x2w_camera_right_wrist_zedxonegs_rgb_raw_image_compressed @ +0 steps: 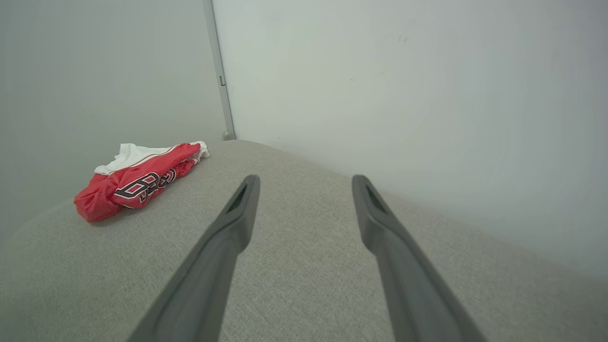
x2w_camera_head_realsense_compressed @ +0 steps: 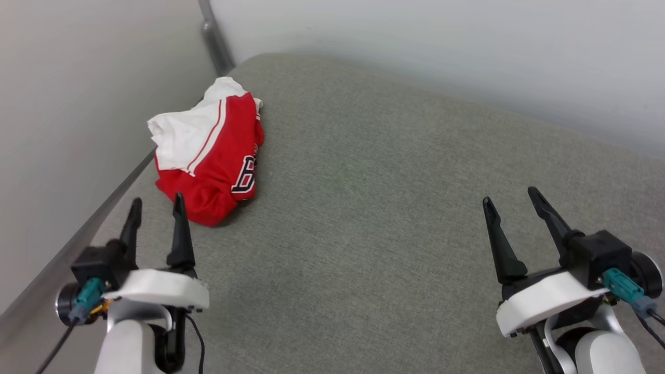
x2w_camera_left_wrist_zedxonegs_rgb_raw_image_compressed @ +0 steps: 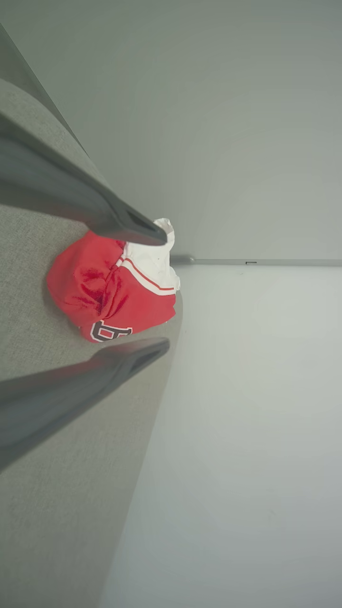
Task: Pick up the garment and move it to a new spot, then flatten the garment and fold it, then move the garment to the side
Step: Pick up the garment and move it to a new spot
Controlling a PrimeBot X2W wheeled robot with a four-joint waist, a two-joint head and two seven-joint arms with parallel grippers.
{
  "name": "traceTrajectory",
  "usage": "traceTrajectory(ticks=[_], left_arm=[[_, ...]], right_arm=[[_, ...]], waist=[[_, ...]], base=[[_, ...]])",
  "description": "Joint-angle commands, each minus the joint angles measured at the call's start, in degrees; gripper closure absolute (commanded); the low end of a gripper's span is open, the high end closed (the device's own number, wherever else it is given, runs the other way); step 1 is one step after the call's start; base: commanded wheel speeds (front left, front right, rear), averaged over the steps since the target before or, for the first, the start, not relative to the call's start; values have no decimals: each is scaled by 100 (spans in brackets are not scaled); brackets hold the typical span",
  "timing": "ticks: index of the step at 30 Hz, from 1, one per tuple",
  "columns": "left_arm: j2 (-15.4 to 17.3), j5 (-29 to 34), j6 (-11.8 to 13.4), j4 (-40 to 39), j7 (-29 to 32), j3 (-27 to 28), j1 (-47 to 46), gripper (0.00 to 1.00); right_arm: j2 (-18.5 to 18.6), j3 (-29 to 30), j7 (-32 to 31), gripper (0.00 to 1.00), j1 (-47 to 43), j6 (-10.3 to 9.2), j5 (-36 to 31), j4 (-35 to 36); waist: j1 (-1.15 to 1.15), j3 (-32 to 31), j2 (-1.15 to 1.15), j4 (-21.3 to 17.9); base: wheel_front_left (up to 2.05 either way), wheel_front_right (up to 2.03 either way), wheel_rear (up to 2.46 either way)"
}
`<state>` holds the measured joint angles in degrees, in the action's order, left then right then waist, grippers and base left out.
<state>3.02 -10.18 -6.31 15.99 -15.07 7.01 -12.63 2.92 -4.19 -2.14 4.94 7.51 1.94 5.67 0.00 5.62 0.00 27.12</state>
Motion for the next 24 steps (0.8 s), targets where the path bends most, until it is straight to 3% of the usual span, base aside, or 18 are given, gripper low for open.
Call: traceTrajectory(ticks=[1, 7, 12, 24], left_arm=[[2, -6, 4, -20, -15, 50, -182, 0], [251, -78, -40, 101, -15, 205, -1023, 0], [818, -343, -81, 374, 374, 301, -2032, 0], [2452, -1288, -113, 883, 3160, 171, -3340, 0]], right_arm=[[12, -36, -23, 0, 128, -3, -6, 55], [115, -117, -127, 0, 308, -4, -29, 206], [189, -234, -145, 0, 565, -4, -16, 317], [155, -313, 120, 0, 1177, -3, 53, 197]], waist=[[0, 113, 0, -113], [0, 547, 0, -464], [0, 1043, 0, -916], [0, 2158, 0, -1781]], base=[[0, 0, 0], [0, 0, 0], [0, 0, 0], [0, 0, 0]])
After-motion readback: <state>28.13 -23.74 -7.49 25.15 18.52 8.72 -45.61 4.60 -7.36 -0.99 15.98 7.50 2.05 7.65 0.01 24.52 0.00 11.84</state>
